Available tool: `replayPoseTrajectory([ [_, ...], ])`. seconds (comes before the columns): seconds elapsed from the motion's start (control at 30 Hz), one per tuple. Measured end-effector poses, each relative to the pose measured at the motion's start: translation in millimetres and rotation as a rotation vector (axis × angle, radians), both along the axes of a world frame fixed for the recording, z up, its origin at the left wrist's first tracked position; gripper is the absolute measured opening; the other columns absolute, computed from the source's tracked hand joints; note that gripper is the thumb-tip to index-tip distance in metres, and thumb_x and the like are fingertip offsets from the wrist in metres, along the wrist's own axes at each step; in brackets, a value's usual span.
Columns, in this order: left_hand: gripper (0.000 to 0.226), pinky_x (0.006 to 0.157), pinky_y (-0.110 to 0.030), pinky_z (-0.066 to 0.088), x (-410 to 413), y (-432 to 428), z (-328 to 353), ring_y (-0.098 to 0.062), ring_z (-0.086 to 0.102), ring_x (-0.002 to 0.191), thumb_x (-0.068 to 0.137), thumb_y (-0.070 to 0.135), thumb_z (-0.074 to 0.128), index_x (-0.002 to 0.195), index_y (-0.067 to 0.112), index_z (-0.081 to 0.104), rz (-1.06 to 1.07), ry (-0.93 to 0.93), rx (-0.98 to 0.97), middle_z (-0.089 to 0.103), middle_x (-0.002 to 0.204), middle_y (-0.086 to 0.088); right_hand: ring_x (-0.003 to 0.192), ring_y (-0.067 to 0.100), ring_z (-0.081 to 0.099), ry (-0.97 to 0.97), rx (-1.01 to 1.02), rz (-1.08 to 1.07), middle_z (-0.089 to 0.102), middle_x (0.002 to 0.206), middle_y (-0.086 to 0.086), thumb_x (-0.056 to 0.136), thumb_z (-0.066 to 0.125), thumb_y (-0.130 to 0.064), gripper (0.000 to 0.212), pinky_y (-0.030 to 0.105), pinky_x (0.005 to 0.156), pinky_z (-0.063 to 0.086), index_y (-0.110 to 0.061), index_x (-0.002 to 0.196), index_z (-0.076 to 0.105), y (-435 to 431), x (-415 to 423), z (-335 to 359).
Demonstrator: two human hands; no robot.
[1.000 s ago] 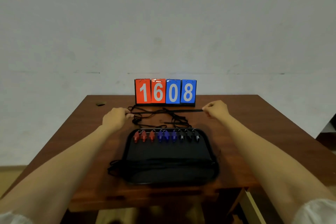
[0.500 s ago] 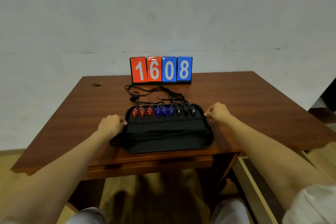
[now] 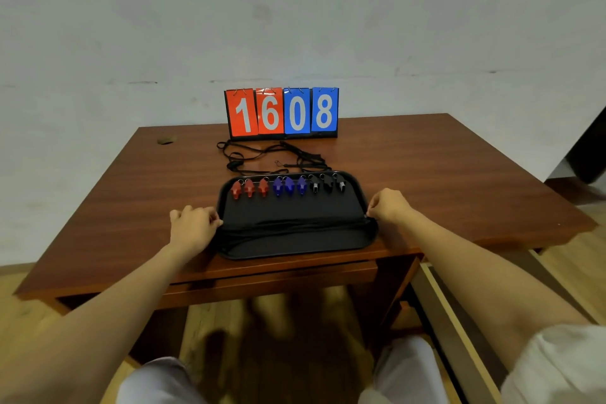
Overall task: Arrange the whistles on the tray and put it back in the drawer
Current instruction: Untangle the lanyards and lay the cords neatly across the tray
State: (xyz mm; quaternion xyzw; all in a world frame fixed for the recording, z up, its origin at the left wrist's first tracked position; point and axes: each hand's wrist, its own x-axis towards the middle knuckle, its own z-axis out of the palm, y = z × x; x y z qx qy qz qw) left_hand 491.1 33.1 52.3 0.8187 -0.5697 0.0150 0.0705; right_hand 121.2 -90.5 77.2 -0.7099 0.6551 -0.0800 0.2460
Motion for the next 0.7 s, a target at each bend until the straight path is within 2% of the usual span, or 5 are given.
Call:
replayPoseTrajectory([
  [0.17,0.022,0.095,-0.042,0.026,-6,1,-2,-0.028,0.038,0.118,0.095,0.037,0.048,0.109,0.028,0.063,0.001,-0.018,-0.006,0.055,0.117,-0.002,0.095,0.027,0.065,0.056,-0.026,0.022,0.072,0.097,0.01,0.086,0.066,-0.016,0.006,0.039,0.081,0.056,-0.012,0.082,0.068,2,-1,-2],
  [0.27,0.026,0.096,-0.041,0.024,-13,2,-4,-0.027,0.034,0.122,0.096,0.036,0.046,0.115,0.028,0.062,-0.074,-0.008,-0.049,0.052,0.124,-0.001,0.113,0.03,0.051,0.039,-0.083,0.038,0.066,0.103,0.009,0.084,0.069,-0.019,0.007,0.044,0.089,0.051,-0.014,0.089,0.067,2,-2,-4],
  [0.33,0.03,0.096,-0.04,0.023,-22,2,-4,-0.024,0.033,0.125,0.096,0.038,0.045,0.121,0.028,0.059,-0.146,-0.007,-0.073,0.051,0.129,0.001,0.121,0.032,0.039,0.051,-0.117,0.085,0.062,0.112,0.009,0.085,0.068,-0.022,0.015,0.044,0.094,0.044,-0.017,0.099,0.066,4,-1,-3],
  [0.5,0.05,0.103,-0.039,0.021,-44,1,-6,-0.021,0.026,0.134,0.094,0.052,0.041,0.138,0.03,0.041,-0.345,-0.033,0.041,0.041,0.14,0.003,0.126,0.031,0.033,0.241,-0.128,0.294,0.051,0.128,0.008,0.088,0.065,-0.032,0.039,0.042,0.099,0.036,-0.023,0.125,0.057,13,7,-4],
  [0.7,0.056,0.105,-0.04,0.021,-53,0,-15,-0.023,0.026,0.135,0.094,0.052,0.04,0.143,0.026,0.033,-0.374,-0.049,0.143,0.04,0.143,0.001,0.133,0.03,0.029,0.325,-0.13,0.375,0.047,0.136,0.008,0.091,0.06,-0.027,0.043,0.043,0.105,0.03,-0.022,0.132,0.05,18,12,-13],
])
